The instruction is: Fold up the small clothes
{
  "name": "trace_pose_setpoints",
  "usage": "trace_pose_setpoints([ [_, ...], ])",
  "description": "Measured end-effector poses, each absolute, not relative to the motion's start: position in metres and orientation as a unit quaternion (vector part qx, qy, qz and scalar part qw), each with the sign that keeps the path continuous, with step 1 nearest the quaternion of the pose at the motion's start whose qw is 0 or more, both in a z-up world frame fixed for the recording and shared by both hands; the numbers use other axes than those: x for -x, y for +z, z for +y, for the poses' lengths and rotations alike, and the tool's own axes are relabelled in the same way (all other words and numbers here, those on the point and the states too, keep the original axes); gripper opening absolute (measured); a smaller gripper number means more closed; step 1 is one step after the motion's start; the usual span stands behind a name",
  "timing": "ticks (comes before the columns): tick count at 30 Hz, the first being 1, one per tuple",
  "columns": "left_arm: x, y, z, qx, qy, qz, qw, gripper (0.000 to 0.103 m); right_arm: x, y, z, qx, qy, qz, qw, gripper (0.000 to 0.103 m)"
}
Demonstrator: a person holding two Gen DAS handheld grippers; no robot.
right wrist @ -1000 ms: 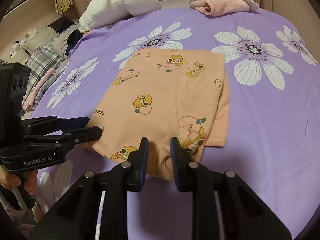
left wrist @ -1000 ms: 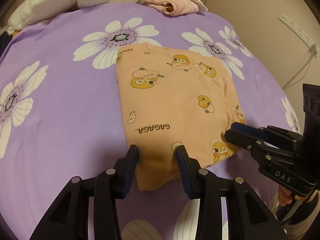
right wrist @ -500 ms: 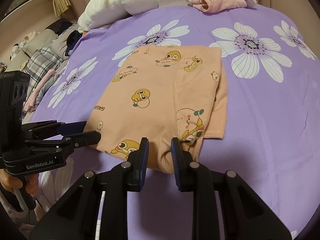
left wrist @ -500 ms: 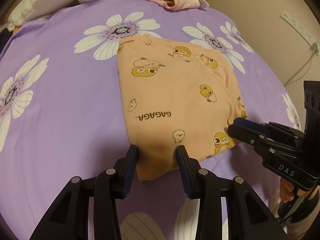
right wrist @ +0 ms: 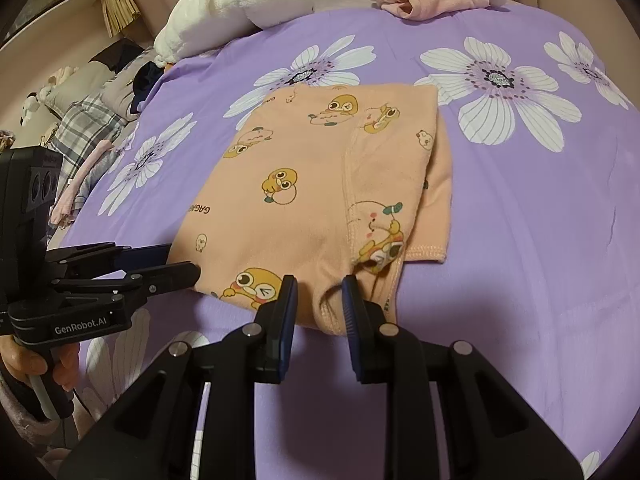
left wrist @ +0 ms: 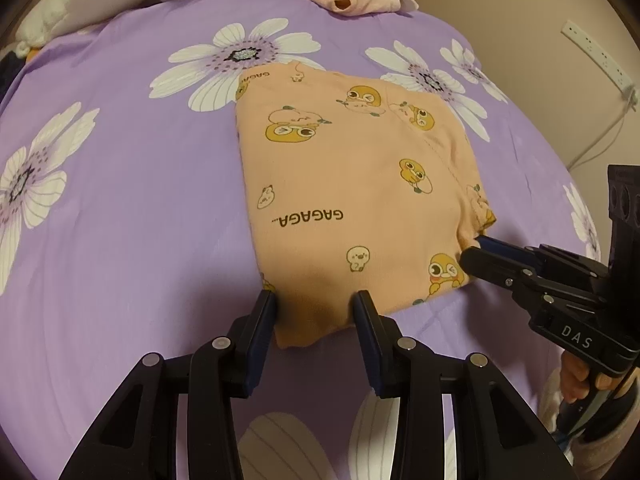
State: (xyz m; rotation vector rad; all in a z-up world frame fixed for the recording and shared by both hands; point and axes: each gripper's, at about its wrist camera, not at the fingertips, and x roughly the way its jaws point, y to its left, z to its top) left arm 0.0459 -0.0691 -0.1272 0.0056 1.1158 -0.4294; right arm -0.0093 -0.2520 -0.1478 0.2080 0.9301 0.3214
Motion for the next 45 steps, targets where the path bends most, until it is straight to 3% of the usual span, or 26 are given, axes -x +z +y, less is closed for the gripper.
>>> trace_pose_setpoints([
  [29, -0.035, -0.128, -0.055, 0.0, -0.191, 0.537, 0.821, 0.038, 0.019, -0.148, -0.257, -0.104, 0.148, 0.45, 0.875, 0.025],
  [45, -0.036, -0.128, -0.044, 0.022, -0.182, 0.546, 0.818, 0.04, 0.026, -0.15, -0.271, -0.152, 0.143, 0.459, 0.863, 0.045],
])
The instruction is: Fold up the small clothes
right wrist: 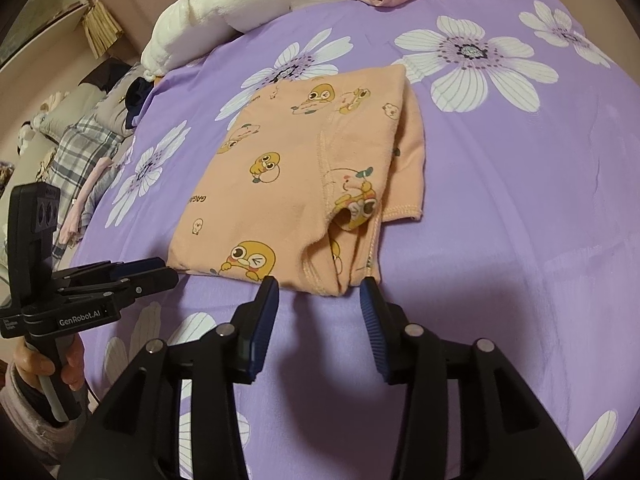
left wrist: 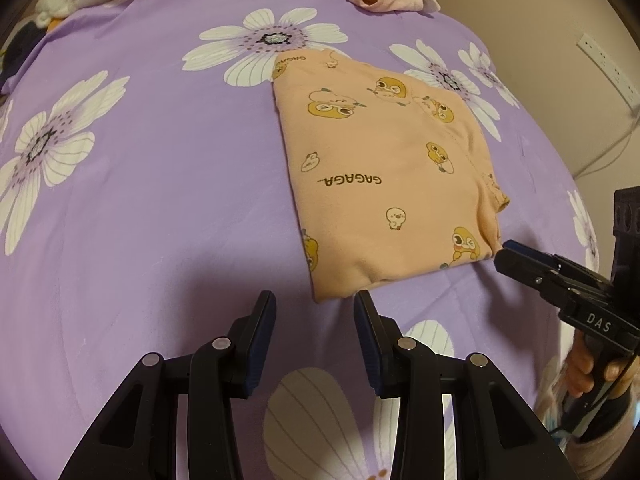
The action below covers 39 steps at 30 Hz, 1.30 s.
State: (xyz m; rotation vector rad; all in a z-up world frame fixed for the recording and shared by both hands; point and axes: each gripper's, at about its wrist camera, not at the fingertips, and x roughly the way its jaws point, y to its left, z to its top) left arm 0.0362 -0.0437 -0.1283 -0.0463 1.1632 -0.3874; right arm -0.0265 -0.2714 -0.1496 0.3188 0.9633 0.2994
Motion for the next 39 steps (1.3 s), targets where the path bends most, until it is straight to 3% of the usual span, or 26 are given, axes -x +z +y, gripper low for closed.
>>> trace_pose_setpoints([
  [4, -0.037, -0.126, -0.04, 0.034, -0.181, 0.544, 0.818, 0.053, 0.027, -0.148, -0.279, -0.173, 0.142, 0.456, 0.861, 0.049],
  [12, -0.042, -0.129, -0.035, 0.059, -0.182, 0.553, 0.811, 0.056, 0.023, -0.148, -0.296, -0.229, 0.14, 0.452, 0.851, 0.061],
  [31, -0.051, -0.132, -0.03, 0.093, -0.184, 0.561, 0.802, 0.056, 0.018, -0.156, -0.319, -0.303, 0.138, 0.449, 0.829, 0.064],
  [39, -0.061, -0.133, -0.032, 0.11, -0.19, 0.566, 0.794, 0.056, 0.012, -0.158, -0.328, -0.324, 0.137, 0.444, 0.824, 0.073],
])
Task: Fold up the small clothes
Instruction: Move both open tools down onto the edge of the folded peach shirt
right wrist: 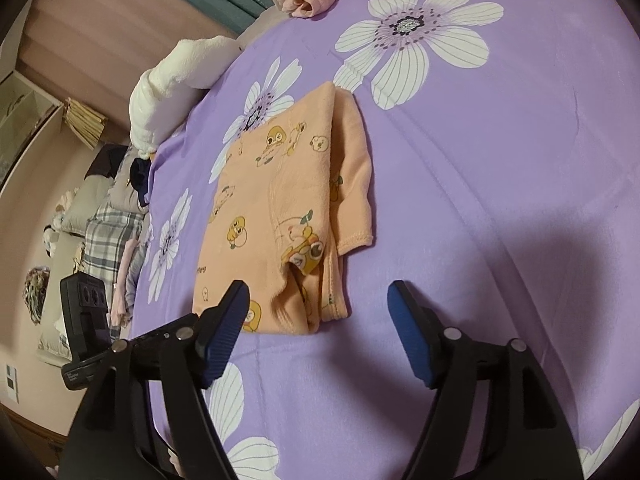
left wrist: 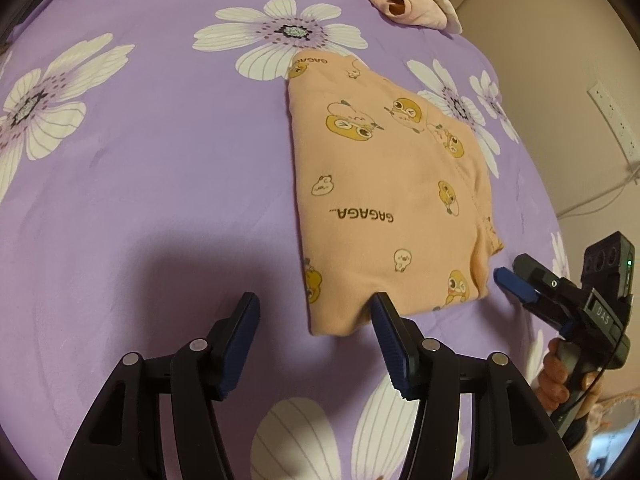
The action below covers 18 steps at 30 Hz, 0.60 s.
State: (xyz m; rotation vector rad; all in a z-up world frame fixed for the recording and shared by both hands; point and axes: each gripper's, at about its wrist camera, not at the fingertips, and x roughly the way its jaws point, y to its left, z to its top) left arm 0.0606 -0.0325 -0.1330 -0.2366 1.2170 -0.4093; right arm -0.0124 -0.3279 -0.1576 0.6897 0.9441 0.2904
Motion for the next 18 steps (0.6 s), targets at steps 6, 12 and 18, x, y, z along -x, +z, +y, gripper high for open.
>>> trace_pose_setpoints([
  [6, -0.07, -0.131, -0.036, 0.129, -0.202, 0.564, 0.79, 0.081, 0.008, -0.158, -0.335, -0.337, 0.137, 0.439, 0.821, 0.075],
  [12, -0.08, -0.13, -0.039, 0.142, -0.204, 0.558, 0.792, 0.083, 0.004, -0.159, -0.342, -0.345, 0.133, 0.436, 0.82, 0.075],
  [18, -0.097, -0.134, -0.041, 0.153, -0.205, 0.563, 0.786, 0.083, -0.004, -0.16, -0.349, -0.354, 0.13, 0.432, 0.82, 0.076],
])
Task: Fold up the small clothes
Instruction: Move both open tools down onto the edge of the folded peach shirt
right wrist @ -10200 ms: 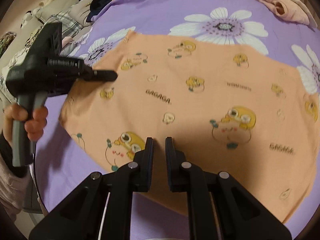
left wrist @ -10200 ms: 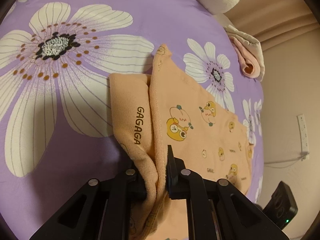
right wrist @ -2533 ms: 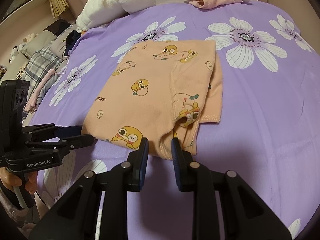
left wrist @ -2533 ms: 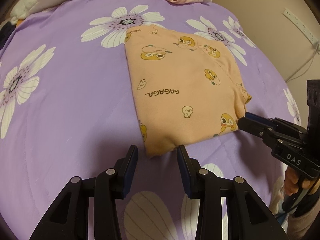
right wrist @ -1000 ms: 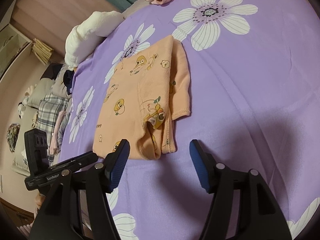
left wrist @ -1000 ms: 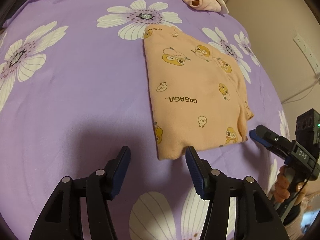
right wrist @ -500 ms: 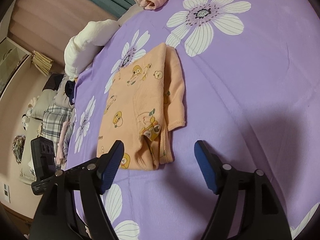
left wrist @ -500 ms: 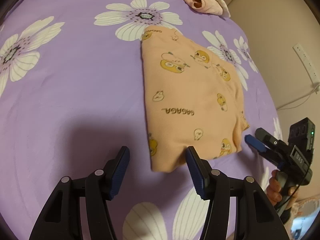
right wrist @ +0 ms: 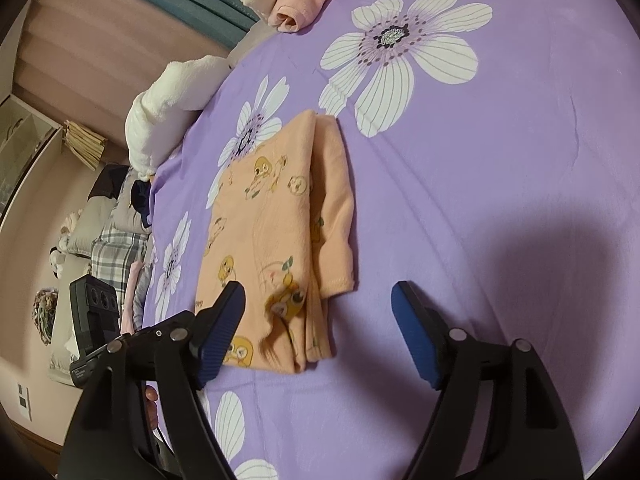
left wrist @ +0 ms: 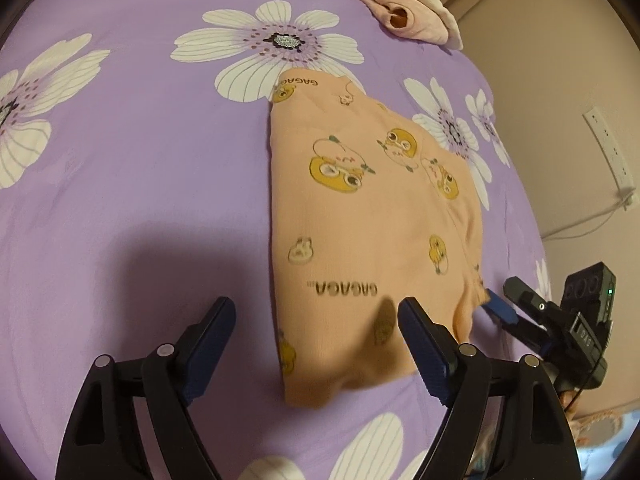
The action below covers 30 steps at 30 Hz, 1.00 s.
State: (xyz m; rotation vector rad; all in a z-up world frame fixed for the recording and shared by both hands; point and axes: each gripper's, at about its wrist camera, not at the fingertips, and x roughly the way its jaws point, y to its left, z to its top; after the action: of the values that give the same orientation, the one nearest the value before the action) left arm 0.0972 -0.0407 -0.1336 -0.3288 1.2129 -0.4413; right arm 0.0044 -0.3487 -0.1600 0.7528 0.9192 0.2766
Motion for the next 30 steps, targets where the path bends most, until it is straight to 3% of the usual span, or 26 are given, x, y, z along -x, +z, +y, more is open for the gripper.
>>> trace_pose_setpoints([
  [30, -0.137, -0.142, -0.064, 0.149, -0.233, 0.56, 0.781, 0.083, -0.067, -0.164, -0.338, -0.345, 0.165, 0.436, 0.815, 0.081],
])
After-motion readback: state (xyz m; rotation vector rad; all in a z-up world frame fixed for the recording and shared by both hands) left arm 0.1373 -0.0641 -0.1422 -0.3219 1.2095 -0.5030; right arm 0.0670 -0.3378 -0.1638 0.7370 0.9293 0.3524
